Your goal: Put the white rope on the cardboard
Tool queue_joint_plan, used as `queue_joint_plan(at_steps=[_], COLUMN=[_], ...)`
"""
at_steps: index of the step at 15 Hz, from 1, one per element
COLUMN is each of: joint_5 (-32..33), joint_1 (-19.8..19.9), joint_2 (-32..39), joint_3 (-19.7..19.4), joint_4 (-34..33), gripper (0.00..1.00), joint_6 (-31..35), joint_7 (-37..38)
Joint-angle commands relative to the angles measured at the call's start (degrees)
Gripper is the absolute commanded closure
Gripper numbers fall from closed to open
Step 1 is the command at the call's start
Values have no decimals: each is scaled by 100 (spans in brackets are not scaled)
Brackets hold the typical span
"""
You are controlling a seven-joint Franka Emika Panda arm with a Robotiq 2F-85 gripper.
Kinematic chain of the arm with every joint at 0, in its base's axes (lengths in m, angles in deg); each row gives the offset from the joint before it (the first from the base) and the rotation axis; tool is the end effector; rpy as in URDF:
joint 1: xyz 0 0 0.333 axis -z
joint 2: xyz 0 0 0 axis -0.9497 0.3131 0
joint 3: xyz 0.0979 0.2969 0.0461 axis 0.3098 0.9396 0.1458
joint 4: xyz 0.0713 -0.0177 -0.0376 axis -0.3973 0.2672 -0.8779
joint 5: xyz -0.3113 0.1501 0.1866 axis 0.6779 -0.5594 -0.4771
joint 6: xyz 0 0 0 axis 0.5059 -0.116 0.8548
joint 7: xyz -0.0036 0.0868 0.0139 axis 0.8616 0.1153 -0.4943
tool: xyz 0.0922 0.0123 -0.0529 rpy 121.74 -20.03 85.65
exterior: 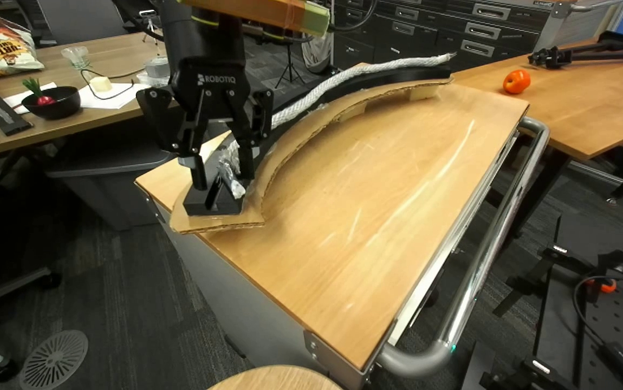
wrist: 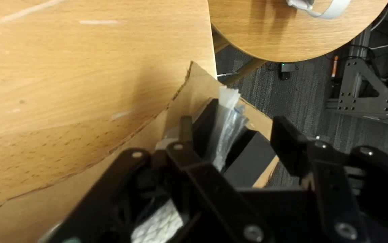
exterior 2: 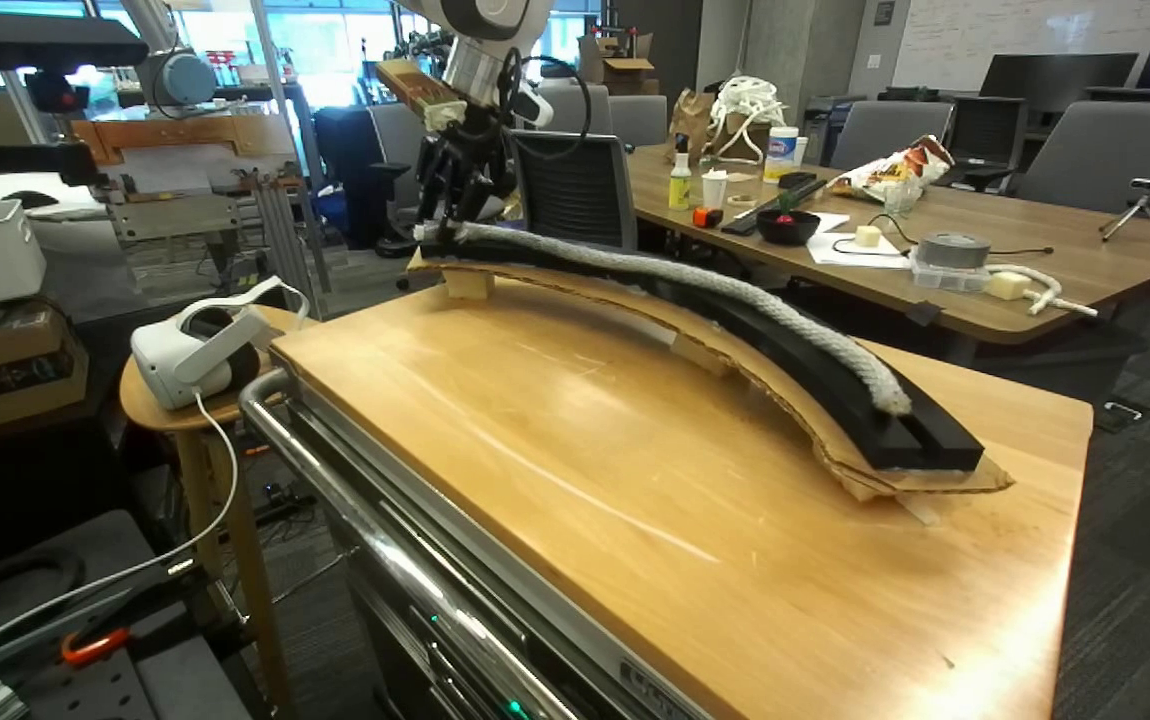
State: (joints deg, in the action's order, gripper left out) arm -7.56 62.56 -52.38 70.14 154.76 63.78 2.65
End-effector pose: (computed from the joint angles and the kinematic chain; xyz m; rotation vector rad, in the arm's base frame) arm 0.6402 0.2065 0.3548 -2.8124 0.1404 0.4242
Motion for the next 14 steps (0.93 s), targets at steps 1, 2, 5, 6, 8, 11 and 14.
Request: queue_joint_plan(at_steps=[1, 2, 5, 6, 8, 11, 14], joint_5=[-7, -9, -8, -8, -8, -8, 220], joint_1=[-24, -20, -18, -18, -18, -18, -132], joint_2=[-124, -14, -46, -48, -48, -48, -75], joint_3=[-32, -26, -29, -29, -29, -29, -164], joint_4=[-70, -30, -38, -38, -38, -38, -91], gripper=[7, 25, 7, 7, 7, 7, 1], joint_6=[-34, -8, -8, -8, -8, -8, -103], joint_7=[67, -2, -1, -1, -1, -1, 488])
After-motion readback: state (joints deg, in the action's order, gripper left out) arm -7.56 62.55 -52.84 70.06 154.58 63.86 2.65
